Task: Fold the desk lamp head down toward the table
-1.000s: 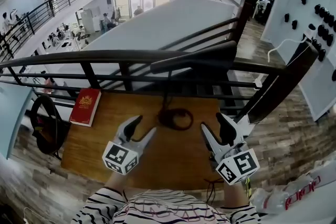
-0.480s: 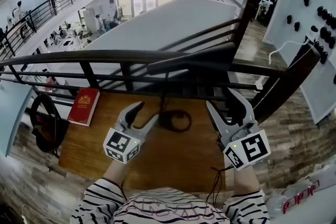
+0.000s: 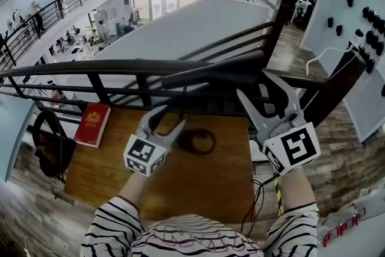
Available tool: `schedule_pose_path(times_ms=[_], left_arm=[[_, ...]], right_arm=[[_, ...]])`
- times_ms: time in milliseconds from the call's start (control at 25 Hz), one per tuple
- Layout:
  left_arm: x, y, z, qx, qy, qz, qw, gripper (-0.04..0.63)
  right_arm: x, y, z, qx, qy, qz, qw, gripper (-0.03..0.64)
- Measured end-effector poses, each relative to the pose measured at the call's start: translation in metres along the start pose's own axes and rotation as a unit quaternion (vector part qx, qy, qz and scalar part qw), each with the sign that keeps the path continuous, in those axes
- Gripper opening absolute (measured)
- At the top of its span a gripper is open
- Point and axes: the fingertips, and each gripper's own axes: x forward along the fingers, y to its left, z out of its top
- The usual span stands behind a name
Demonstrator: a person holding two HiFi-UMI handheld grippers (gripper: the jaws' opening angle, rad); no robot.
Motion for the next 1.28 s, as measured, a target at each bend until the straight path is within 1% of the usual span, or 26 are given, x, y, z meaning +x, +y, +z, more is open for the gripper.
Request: schedule_pose_path(times_ms=[160, 320, 480, 800, 1080, 1120, 1240, 1280], left_arm=[[0.018, 0.0, -0.006, 0.0, 0.01, -0.003, 0.9999, 0.235], [0.036, 0.008, -0.014, 0.002, 0.019, 0.006, 0.9998, 0.233], [0.053, 0.022, -0.027, -0.001, 0.03, 0.018, 0.9994, 0.229], [0.08, 0.04, -0.061, -0.036, 0.056, 0.022, 0.9975, 0.229], [0.1, 0.047, -0.074, -0.037, 0.074, 0.013, 0.9965, 0.229], [0.101, 0.047, -0.075, -0.035, 0.076, 0.012, 0.9964, 0.216], [0.104, 0.047, -0.075, -0.029, 0.078, 0.011, 0.9964, 0.11], [0.104, 0.048, -0.075, -0.028, 0.079, 0.012, 0.9964, 0.089]], right_arm=[[0.01, -0.019, 0.003, -0.026, 0.009, -0.001, 1.0, 0.209], [0.021, -0.039, -0.002, -0.037, 0.021, -0.005, 0.999, 0.209], [0.032, -0.05, -0.01, -0.036, 0.032, -0.005, 0.999, 0.209], [0.05, -0.055, -0.026, -0.025, 0.046, 0.004, 0.999, 0.209], [0.052, -0.057, -0.029, -0.031, 0.037, -0.007, 0.999, 0.209], [0.052, -0.057, -0.03, -0.031, 0.037, -0.008, 0.999, 0.209], [0.053, -0.057, -0.03, -0.031, 0.037, -0.011, 0.999, 0.209], [0.052, -0.056, -0.031, -0.031, 0.037, -0.011, 0.999, 0.209]])
